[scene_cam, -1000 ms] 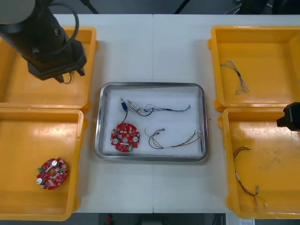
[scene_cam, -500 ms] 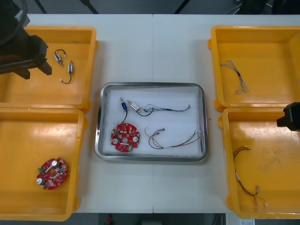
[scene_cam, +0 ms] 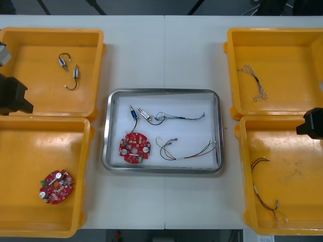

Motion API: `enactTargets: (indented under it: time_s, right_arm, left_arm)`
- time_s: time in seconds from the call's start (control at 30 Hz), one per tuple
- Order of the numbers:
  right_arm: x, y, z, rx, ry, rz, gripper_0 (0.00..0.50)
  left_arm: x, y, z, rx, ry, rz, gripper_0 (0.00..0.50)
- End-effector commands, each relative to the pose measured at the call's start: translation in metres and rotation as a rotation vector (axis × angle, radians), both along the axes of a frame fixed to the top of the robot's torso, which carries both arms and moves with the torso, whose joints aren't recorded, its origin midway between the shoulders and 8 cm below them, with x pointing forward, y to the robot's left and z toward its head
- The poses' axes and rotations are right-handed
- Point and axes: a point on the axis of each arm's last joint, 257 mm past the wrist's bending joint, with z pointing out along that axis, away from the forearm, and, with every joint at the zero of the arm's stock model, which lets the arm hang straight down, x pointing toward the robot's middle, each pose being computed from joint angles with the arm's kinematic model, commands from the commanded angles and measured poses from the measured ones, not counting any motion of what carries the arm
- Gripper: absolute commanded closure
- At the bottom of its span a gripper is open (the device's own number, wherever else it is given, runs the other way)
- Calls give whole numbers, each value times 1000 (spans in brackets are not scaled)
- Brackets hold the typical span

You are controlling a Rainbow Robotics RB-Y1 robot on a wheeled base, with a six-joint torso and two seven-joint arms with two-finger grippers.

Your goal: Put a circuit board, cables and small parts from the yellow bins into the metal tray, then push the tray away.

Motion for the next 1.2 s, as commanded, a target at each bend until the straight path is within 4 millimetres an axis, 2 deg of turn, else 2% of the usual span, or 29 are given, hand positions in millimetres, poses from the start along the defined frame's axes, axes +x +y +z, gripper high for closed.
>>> enactTargets:
  time_s: [0.03, 0.2, 0.4, 0.6, 0.77, 0.93, 1.2]
  right_arm:
    - [9, 29, 13, -33, -26, 134, 0]
    - [17, 57, 19, -54, -32, 233, 0]
    - [24, 86, 24, -81, -43, 347, 0]
    - [30, 112, 26, -155, -67, 523, 0]
    - [31, 143, 24, -223, -84, 720, 0]
    - [31, 176, 26, -286, -106, 895, 0]
    - [23, 229, 15, -371, -135, 1139, 0]
  left_arm:
    - [-14, 20, -3, 15, -35, 64, 0]
    - [-34, 34, -25, 40, -3, 88, 0]
    - [-40, 47, -34, 70, 5, 117, 0]
    - [-26, 57, -25, 89, -51, 133, 0]
    - [-17, 56, -17, 74, -91, 133, 0]
    - [-16, 57, -17, 74, -94, 137, 0]
    - [-14, 63, -17, 87, -100, 144, 0]
